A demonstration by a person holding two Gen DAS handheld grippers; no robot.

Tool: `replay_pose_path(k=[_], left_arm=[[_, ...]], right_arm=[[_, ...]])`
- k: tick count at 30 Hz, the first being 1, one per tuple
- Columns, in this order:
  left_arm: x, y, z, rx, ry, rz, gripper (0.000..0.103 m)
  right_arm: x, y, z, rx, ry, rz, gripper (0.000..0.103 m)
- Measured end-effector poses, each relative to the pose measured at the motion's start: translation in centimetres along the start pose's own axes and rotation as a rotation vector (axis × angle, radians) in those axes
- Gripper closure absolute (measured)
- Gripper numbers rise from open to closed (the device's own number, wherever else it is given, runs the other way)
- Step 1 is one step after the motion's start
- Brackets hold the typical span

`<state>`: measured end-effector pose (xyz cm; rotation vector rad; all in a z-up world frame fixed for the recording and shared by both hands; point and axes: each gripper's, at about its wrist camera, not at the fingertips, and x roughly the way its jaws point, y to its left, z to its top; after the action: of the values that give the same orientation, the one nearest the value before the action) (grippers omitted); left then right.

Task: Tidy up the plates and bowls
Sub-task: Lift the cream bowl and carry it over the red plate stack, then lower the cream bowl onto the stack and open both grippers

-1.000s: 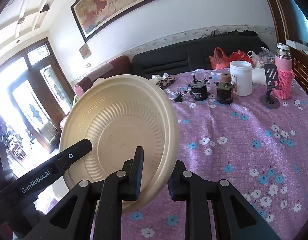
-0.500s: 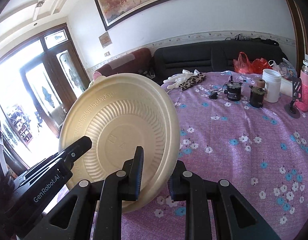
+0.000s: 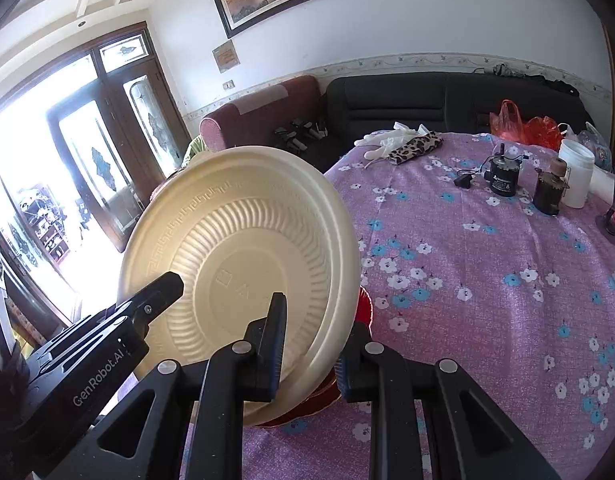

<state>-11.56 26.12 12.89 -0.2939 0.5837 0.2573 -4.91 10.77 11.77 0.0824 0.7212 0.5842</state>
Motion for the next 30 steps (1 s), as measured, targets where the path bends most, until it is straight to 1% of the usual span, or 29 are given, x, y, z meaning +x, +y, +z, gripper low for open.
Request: replay_pose_path(k=[8, 14, 21, 30], left_arm=[[0.7, 0.5, -0.1, -0.003, 0.023, 0.021, 0.088], [1.1, 0.4, -0.1, 0.014, 0.034, 0.041, 0.088], [2.3, 0.4, -0.1, 0.006, 0.071, 0.034, 0.088], [3.5, 0.9, -0.1, -0.01, 0.101, 0.038, 0.087]], right_arm=[[1.6, 0.7, -0.1, -0.005, 0.037, 0.005, 0.08], [2.6, 0.8, -0.1, -0.007, 0.061, 0.002, 0.079], [3.7, 0.4, -0.4, 0.009, 0.1, 0.001, 0.08], [4.7, 0.4, -0.4, 0.004, 0.126, -0.015, 0.08]])
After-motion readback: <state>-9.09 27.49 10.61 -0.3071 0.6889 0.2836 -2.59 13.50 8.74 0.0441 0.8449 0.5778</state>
